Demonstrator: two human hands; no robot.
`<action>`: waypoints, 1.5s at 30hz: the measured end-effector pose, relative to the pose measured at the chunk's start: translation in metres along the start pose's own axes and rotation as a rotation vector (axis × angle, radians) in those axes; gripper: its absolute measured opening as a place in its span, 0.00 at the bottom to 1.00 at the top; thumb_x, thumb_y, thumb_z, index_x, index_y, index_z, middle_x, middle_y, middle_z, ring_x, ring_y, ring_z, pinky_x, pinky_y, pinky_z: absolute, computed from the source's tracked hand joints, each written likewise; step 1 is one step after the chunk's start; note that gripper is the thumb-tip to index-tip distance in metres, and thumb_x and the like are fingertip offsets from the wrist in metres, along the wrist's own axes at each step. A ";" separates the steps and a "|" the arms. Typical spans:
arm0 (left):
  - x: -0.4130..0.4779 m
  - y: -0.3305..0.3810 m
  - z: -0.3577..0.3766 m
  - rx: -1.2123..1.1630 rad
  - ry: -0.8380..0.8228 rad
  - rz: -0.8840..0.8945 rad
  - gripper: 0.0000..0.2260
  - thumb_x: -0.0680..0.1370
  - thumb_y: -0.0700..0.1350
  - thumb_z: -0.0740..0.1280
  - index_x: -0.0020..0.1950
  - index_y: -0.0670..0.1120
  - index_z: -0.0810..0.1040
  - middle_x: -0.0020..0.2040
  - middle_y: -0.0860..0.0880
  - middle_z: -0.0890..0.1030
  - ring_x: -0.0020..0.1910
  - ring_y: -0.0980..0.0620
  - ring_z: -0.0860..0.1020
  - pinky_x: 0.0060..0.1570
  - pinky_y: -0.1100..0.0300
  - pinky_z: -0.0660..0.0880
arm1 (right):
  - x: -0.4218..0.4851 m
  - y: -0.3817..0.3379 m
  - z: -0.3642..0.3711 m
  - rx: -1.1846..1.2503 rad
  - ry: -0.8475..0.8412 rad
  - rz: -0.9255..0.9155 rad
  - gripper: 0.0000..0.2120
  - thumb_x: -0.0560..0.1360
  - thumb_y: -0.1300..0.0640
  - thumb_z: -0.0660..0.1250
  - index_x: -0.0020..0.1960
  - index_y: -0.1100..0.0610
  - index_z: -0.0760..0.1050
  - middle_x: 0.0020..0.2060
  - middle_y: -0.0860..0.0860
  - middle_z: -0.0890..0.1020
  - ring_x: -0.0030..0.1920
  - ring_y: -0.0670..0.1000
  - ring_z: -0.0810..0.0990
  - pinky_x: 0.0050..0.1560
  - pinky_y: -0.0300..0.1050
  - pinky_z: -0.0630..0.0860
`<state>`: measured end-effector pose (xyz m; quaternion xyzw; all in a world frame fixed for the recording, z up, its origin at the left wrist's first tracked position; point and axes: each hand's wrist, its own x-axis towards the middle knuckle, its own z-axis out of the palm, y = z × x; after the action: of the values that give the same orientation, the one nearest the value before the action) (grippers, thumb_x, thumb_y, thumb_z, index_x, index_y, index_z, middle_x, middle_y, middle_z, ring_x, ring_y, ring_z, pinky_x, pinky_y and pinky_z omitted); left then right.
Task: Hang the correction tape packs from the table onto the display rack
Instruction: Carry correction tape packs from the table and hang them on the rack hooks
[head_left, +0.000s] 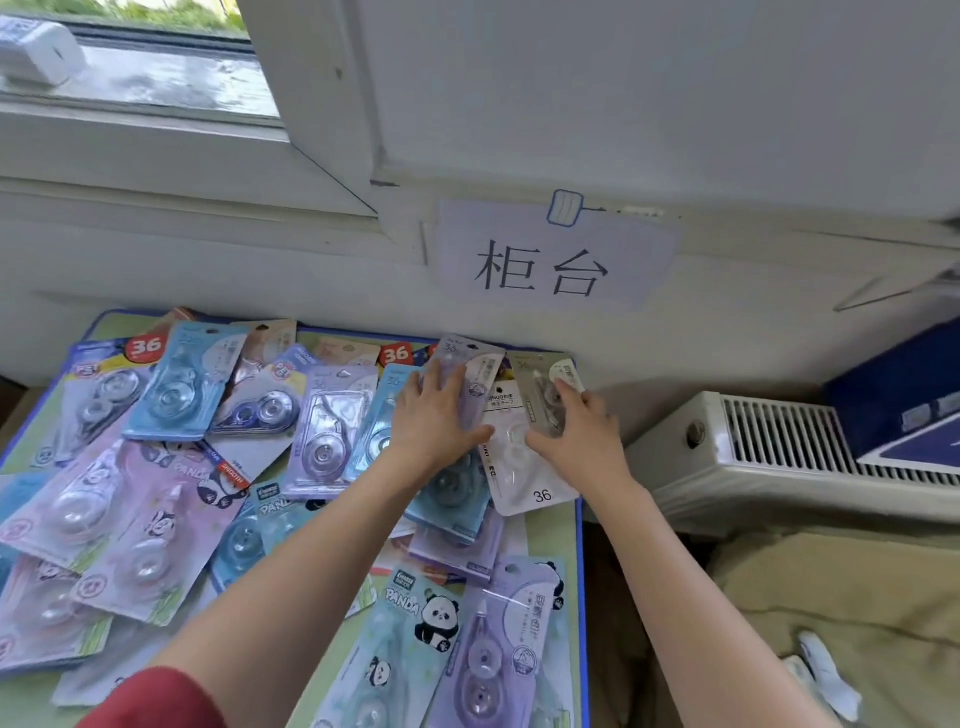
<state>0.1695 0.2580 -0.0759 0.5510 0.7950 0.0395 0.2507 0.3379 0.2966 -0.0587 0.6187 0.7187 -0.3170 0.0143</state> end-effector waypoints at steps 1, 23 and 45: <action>0.002 0.000 0.001 0.005 -0.001 -0.010 0.39 0.74 0.60 0.67 0.78 0.51 0.51 0.79 0.44 0.48 0.76 0.38 0.50 0.73 0.46 0.52 | -0.002 0.001 0.000 0.011 0.003 0.000 0.38 0.74 0.45 0.66 0.77 0.50 0.52 0.71 0.58 0.61 0.67 0.63 0.62 0.67 0.55 0.64; -0.076 -0.058 -0.013 0.031 0.166 0.223 0.33 0.76 0.55 0.66 0.77 0.50 0.56 0.78 0.44 0.54 0.73 0.38 0.56 0.69 0.46 0.57 | -0.122 -0.027 0.064 0.256 0.352 0.176 0.36 0.73 0.48 0.68 0.76 0.50 0.55 0.71 0.58 0.59 0.67 0.62 0.61 0.67 0.54 0.62; -0.371 -0.111 0.086 0.159 -0.119 0.975 0.33 0.76 0.53 0.66 0.78 0.50 0.56 0.77 0.44 0.56 0.73 0.41 0.58 0.69 0.48 0.56 | -0.502 -0.043 0.291 0.600 0.860 0.852 0.34 0.72 0.52 0.69 0.75 0.51 0.60 0.69 0.55 0.63 0.66 0.59 0.62 0.68 0.49 0.61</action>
<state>0.2115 -0.1365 -0.0571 0.8772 0.4298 0.0597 0.2054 0.3087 -0.2846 -0.0653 0.8964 0.2346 -0.1949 -0.3216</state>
